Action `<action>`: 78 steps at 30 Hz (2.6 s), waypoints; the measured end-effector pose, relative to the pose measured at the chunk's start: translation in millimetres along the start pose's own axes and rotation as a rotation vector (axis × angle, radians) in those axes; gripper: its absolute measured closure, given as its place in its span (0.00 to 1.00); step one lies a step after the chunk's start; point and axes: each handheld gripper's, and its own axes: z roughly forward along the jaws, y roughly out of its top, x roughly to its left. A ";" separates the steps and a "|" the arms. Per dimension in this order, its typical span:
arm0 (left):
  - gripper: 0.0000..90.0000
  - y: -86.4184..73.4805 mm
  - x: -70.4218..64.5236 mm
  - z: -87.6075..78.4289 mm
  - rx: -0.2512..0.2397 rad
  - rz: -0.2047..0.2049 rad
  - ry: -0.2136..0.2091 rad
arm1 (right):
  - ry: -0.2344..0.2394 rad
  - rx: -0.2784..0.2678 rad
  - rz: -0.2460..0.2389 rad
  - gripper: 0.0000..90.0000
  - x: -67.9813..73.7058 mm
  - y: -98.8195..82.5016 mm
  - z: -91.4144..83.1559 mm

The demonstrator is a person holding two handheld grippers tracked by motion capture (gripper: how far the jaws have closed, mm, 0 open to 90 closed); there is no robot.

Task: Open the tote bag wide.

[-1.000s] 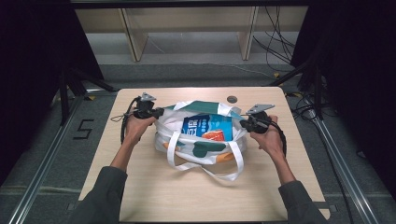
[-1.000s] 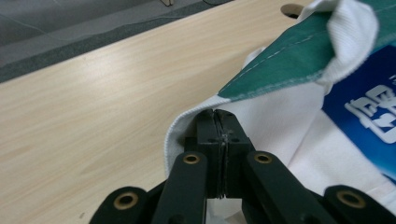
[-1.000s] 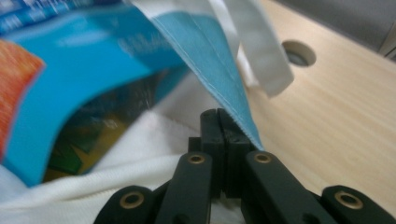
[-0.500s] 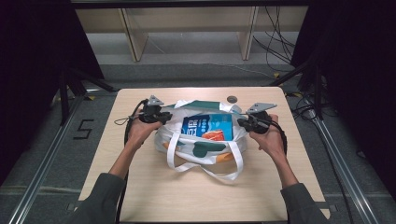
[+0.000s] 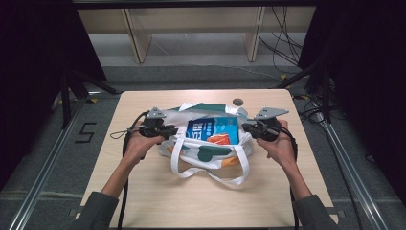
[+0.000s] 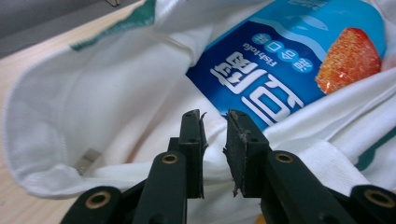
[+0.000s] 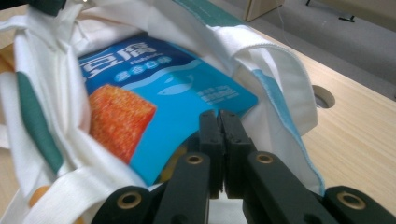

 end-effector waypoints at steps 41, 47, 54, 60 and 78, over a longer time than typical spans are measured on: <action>0.58 -16.6 -33.2 -43.1 -0.147 -0.034 -0.086 | -0.002 -0.077 0.068 0.77 -11.3 4.0 -9.5; 0.55 -19.2 -35.7 -45.6 -0.141 -0.044 -0.090 | -0.002 -0.099 0.045 0.71 -6.6 0.5 -10.6; 0.51 -20.0 -38.3 -51.6 -0.160 -0.032 -0.101 | 0.012 -0.089 0.056 0.65 -0.5 1.0 -14.1; 0.44 -23.5 -43.9 -53.9 -0.152 -0.029 -0.098 | 0.007 -0.084 0.066 0.59 7.3 -2.8 -15.4; 0.35 -41.4 -65.8 -59.9 -0.156 -0.026 -0.074 | 0.010 -0.068 0.079 0.46 19.2 -24.7 -38.5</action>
